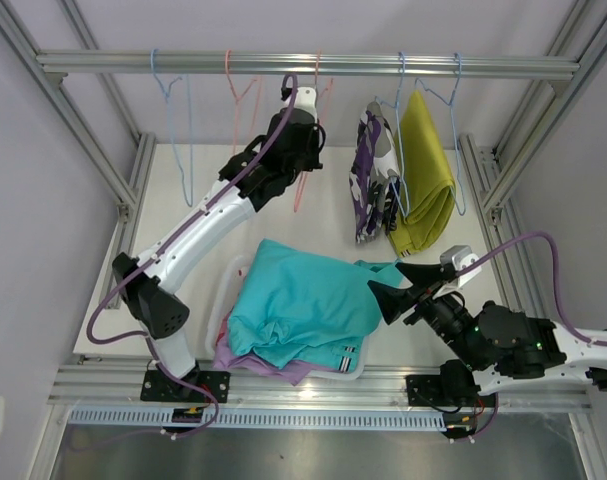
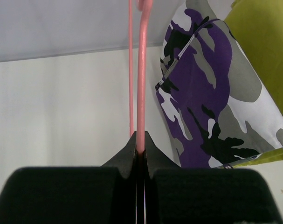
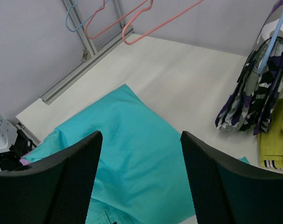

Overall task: Remove the trousers from the hanger
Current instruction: Place the hanger at the clothesline.

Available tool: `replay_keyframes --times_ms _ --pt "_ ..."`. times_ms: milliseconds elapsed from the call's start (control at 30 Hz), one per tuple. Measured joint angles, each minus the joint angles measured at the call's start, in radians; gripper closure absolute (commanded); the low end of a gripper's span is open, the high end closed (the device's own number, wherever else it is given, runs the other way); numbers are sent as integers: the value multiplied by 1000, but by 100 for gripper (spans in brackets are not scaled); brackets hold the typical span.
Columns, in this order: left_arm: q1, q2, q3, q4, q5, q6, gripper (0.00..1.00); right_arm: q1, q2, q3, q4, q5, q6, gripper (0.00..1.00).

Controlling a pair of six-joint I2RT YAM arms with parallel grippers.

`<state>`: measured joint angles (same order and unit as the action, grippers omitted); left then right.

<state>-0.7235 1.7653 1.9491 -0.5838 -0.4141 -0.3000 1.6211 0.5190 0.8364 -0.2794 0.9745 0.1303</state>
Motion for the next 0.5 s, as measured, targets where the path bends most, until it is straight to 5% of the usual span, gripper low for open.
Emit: replay_keyframes --times_ms 500 --pt "-60 -124 -187 -37 -15 -32 64 -8 0 -27 -1 -34 16 26"
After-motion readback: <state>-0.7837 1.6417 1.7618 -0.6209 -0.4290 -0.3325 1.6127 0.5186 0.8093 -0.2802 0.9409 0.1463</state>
